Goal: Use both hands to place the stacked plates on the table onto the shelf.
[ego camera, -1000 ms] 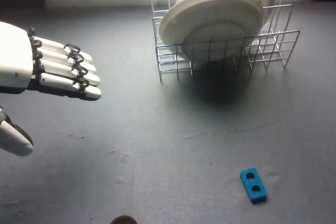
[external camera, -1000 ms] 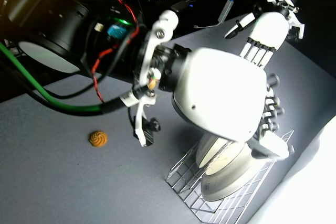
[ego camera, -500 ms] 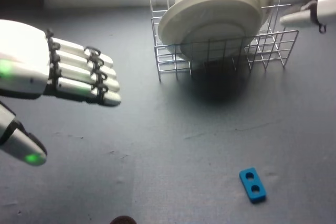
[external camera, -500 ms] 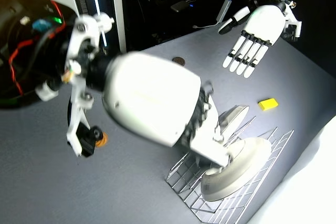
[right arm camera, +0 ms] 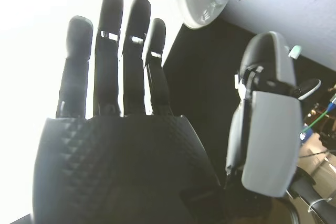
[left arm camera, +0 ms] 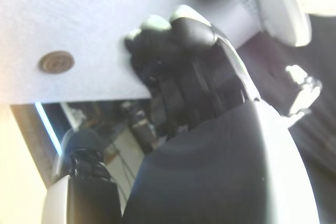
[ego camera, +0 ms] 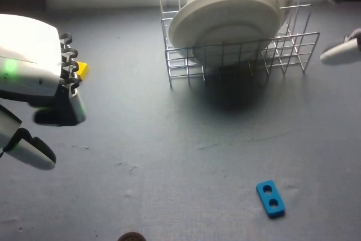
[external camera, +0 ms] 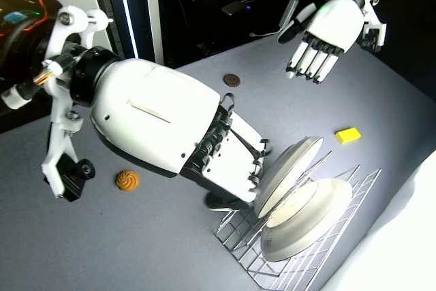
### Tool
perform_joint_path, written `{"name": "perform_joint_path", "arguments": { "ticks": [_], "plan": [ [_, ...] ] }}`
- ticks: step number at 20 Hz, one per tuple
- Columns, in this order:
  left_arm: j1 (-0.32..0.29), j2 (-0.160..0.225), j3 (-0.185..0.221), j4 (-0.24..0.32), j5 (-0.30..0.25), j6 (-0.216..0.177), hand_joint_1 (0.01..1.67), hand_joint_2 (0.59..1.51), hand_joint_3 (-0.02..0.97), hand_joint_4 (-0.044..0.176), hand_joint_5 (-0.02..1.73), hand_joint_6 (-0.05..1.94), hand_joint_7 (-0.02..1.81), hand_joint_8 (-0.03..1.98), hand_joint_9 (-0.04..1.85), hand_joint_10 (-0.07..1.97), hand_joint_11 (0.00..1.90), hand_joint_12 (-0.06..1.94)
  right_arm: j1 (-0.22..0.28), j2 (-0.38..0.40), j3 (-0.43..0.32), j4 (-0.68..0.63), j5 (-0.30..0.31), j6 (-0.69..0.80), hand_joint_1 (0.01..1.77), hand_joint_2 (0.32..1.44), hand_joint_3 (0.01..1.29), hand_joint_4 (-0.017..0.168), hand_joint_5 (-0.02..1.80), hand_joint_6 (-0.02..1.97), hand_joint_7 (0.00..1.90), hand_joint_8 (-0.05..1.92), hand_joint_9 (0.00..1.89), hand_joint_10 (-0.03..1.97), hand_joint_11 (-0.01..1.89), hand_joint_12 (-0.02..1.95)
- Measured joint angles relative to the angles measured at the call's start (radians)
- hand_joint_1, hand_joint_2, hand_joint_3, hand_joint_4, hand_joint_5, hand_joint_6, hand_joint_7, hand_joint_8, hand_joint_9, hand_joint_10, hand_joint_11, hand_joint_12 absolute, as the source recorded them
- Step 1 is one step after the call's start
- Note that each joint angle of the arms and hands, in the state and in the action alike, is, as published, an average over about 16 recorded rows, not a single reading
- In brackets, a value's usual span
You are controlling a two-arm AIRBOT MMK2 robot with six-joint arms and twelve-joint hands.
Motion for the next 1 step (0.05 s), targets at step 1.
{"name": "perform_joint_path", "arguments": {
  "ticks": [1],
  "plan": [
    [-0.004, 0.001, -0.003, 0.0, 0.001, -0.001, 0.17, 1.132, 0.017, 0.007, 0.65, 1.04, 0.76, 1.15, 0.72, 1.23, 0.68, 1.32, -0.003, 0.004, -0.002, -0.002, 0.0, 0.001, 0.64, 0.93, 0.03, 0.004, 0.58, 0.93, 0.7, 0.93, 0.67, 0.94, 0.38, 1.67]
  ]
}}
